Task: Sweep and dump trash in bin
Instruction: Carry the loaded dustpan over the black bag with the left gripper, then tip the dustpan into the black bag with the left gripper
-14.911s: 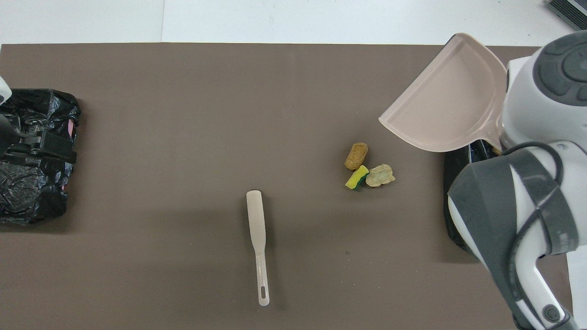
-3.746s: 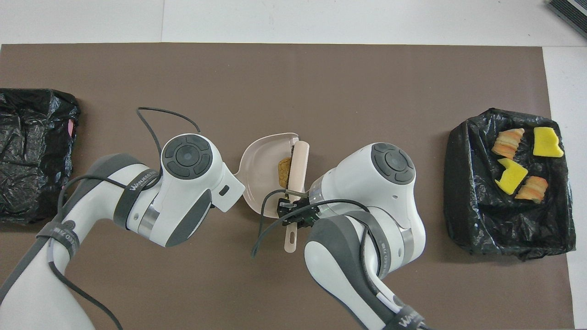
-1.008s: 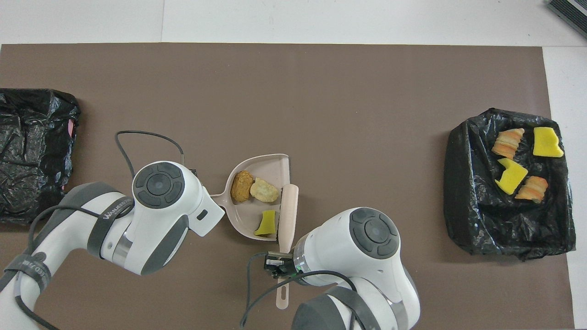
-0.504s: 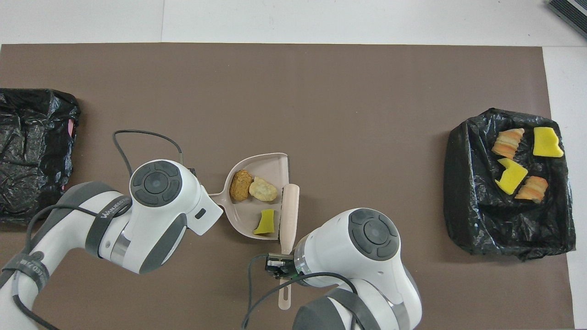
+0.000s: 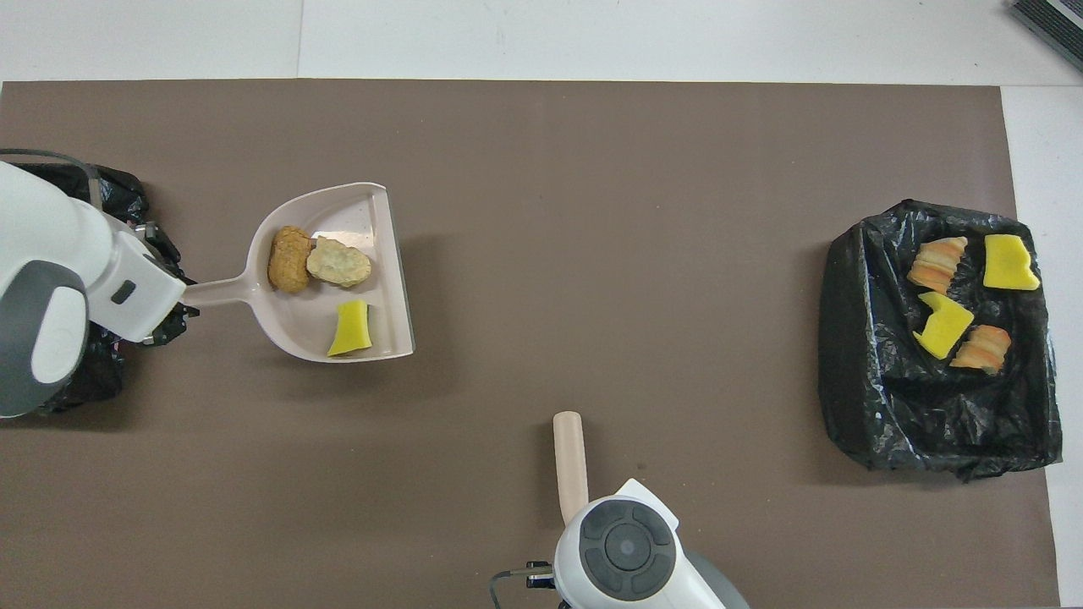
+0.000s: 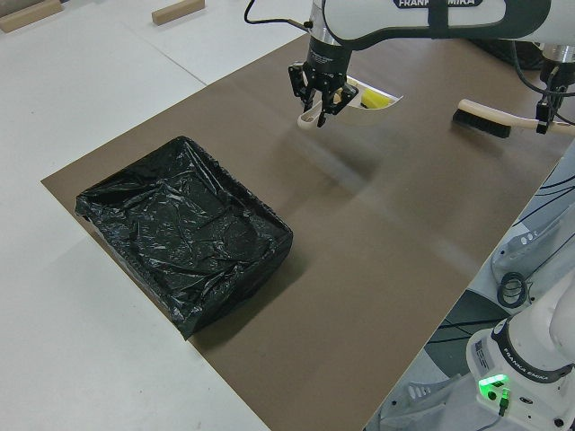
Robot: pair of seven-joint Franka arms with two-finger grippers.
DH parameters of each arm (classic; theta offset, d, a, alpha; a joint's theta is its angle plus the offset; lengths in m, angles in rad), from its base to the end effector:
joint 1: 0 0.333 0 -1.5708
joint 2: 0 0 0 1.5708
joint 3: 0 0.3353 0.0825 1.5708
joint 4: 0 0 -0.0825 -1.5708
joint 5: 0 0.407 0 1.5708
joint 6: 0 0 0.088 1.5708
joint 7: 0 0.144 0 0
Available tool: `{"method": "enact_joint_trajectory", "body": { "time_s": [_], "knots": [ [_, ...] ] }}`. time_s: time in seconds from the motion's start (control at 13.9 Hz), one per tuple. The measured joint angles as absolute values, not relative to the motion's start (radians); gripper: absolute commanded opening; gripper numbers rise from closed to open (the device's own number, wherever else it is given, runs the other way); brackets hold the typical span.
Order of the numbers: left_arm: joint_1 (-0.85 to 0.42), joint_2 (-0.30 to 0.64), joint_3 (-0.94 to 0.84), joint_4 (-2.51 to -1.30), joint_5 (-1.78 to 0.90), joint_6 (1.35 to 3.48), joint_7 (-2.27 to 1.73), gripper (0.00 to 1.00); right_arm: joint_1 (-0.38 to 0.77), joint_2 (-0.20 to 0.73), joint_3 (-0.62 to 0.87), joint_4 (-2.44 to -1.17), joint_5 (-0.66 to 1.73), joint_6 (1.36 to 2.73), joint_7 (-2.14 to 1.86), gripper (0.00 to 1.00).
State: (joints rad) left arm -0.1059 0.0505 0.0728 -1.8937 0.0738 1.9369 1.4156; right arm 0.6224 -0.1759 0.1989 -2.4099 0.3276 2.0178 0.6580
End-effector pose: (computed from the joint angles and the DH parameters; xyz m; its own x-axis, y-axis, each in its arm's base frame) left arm 0.5953 -0.0126 0.4478 0.0951 -0.9928 -0.0727 -0.9955 -0.0951 -0.0031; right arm 0.2874 0.3503 0.3338 0.9483 -0.0120 -0.3173 -0.0237 -0.9992 -0.0328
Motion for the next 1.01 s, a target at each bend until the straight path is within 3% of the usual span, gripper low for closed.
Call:
{"method": "enact_joint_trajectory", "body": {
  "time_s": [0.5, 1.01],
  "knots": [
    [0.116, 0.184, 0.076, -1.650, 0.074, 1.827, 1.747, 0.00, 0.620, -0.176, 0.196, -2.469, 0.327, 2.170, 0.657, 0.00],
    [0.313, 0.268, 0.079, -1.494, 0.100, 1.826, 2.016, 0.00, 0.600, -0.148, 0.195, -2.480, 0.325, 2.248, 0.634, 0.00]
  ]
}}
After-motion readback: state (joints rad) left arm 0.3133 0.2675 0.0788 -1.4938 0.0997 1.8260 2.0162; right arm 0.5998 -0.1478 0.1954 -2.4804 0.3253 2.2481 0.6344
